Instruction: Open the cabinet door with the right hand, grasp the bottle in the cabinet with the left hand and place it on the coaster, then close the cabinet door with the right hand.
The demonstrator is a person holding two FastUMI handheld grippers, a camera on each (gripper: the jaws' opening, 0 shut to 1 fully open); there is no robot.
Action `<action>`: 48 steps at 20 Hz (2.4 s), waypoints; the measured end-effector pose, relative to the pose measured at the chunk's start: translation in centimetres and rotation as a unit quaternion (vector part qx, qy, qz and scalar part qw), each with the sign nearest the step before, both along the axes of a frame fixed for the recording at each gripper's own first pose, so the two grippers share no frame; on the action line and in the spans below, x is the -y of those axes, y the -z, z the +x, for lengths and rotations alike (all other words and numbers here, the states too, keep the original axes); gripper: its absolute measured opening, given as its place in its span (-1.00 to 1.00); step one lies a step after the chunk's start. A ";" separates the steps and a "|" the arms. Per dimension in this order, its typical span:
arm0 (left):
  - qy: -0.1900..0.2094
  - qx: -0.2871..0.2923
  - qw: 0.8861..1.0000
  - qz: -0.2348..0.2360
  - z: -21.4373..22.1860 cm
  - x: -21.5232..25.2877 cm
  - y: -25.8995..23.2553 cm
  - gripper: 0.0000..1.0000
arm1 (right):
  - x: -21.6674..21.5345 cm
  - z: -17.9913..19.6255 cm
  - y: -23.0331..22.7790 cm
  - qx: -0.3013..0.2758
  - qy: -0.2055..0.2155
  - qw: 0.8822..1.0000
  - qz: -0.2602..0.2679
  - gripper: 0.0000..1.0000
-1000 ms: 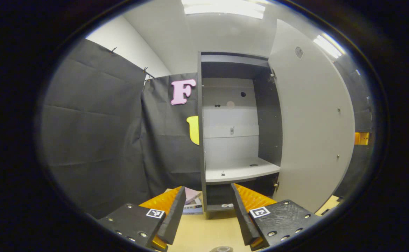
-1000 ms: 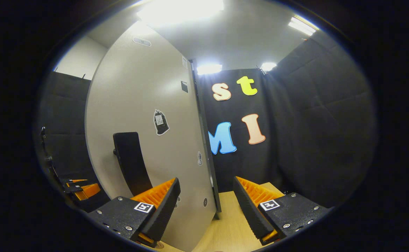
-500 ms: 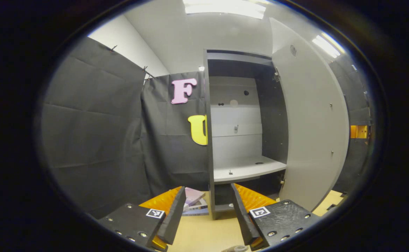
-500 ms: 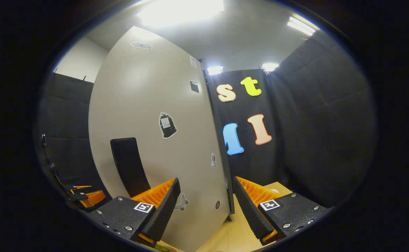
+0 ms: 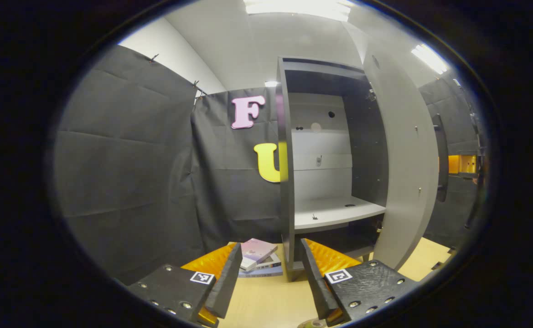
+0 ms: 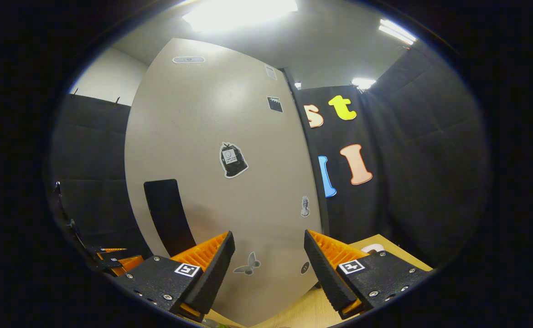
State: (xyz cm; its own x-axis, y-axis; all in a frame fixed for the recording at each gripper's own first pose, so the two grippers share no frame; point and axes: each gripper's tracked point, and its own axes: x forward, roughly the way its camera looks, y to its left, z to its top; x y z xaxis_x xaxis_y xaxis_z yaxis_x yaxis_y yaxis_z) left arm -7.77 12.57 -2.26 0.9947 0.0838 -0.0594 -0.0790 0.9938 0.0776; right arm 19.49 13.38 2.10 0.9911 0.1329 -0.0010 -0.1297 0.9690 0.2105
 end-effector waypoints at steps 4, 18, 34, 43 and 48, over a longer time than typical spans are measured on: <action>-0.006 0.006 1.000 0.011 0.1 -0.9 -0.8 0.56 | -3.4 1.1 0.0 0.004 -0.025 1.000 0.003 0.89; 0.075 0.036 0.996 -0.036 5.0 9.0 -4.5 0.45 | -2.0 2.9 0.8 0.001 0.032 0.995 -0.092 0.89; -0.023 0.053 0.998 0.000 5.1 14.4 -7.3 0.66 | 1.3 2.6 1.2 -0.005 -0.008 0.996 -0.088 0.90; 0.022 0.036 0.999 -0.022 6.1 18.7 -5.8 0.66 | 2.3 2.8 1.7 -0.018 -0.020 0.997 -0.075 0.89; 0.017 0.030 0.999 -0.041 6.9 17.1 -4.6 0.68 | 0.8 3.6 1.1 -0.014 -0.019 0.997 -0.075 0.89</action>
State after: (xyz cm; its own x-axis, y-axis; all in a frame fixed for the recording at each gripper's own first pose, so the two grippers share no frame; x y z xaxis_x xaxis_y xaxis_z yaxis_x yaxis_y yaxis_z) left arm -0.92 -4.50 2.31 0.9988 0.0479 -0.0042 -0.0479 0.9988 -0.0079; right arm 23.14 12.57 0.99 0.9846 0.1672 -0.0504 -0.1636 0.9842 0.0681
